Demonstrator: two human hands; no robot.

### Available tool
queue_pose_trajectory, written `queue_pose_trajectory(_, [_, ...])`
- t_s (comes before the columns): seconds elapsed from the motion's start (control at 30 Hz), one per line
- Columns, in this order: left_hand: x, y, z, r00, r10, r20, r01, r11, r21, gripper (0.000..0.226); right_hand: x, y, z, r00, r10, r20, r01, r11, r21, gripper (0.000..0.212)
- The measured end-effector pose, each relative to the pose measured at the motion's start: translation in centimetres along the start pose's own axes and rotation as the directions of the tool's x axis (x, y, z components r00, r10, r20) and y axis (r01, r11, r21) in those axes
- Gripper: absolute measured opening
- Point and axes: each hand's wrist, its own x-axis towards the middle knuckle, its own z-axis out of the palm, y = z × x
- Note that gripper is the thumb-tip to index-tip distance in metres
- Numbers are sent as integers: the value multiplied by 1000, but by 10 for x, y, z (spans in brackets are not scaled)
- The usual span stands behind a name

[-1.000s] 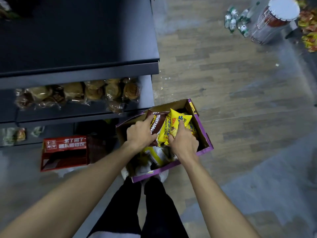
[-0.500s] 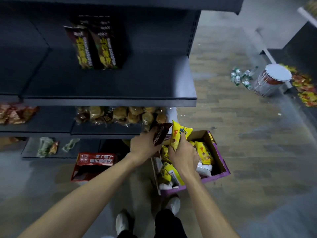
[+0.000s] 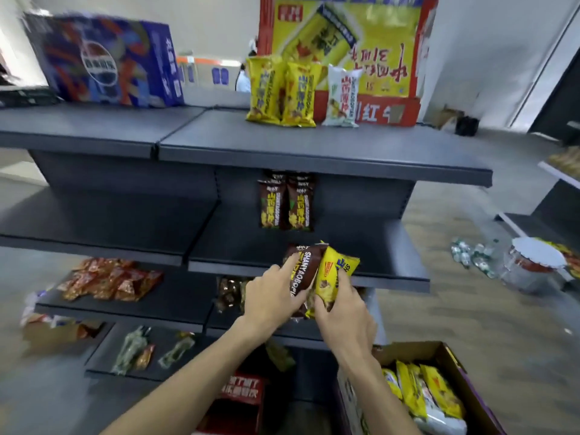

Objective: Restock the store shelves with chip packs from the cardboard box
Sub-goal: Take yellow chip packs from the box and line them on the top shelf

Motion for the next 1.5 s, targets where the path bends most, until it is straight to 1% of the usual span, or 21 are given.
queue_pose_trajectory(0.1, [15, -4, -46, 990, 19, -141, -20, 1000, -5, 72, 11, -38, -26, 991, -85, -99, 87, 996, 15, 70])
queue_pose_trajectory(0.23, [45, 0, -108, 949, 63, -308, -79, 996, -40, 72, 34, -85, -68, 954, -178, -240, 189, 982, 21, 75])
queue_pose_trajectory(0.3, [67, 0, -134, 927, 89, -364, -105, 994, -24, 72, 51, -106, -86, 934, -213, -288, 225, 974, 7, 75])
queue_pose_trajectory(0.43, [114, -1, -172, 889, 124, -441, -145, 989, -16, 73, 94, -144, -112, 902, -273, -334, 281, 959, -26, 74])
queue_pose_trajectory(0.57, [155, -4, -192, 879, 144, -455, -182, 983, -39, 78, 138, -168, -128, 881, -304, -363, 310, 950, -44, 75])
queue_pose_trajectory(0.7, [197, -9, -196, 887, 134, -442, -170, 985, -42, 81, 179, -183, -127, 868, -323, -376, 330, 943, -49, 75])
queue_pose_trajectory(1.0, [287, -9, -178, 883, 45, -468, -48, 999, 6, 79, 276, -189, -113, 861, -354, -366, 345, 934, -92, 74])
queue_pose_trajectory(1.23, [345, -25, -166, 863, -6, -505, 70, 992, 108, 78, 333, -189, -98, 846, -370, -384, 363, 927, -94, 73])
queue_pose_trajectory(1.37, [366, -37, -161, 864, -19, -504, 98, 987, 131, 81, 353, -191, -88, 837, -362, -411, 358, 929, -90, 73])
queue_pose_trajectory(1.5, [379, -47, -146, 865, -17, -502, 78, 992, 102, 84, 365, -194, -73, 834, -346, -429, 337, 936, -99, 75])
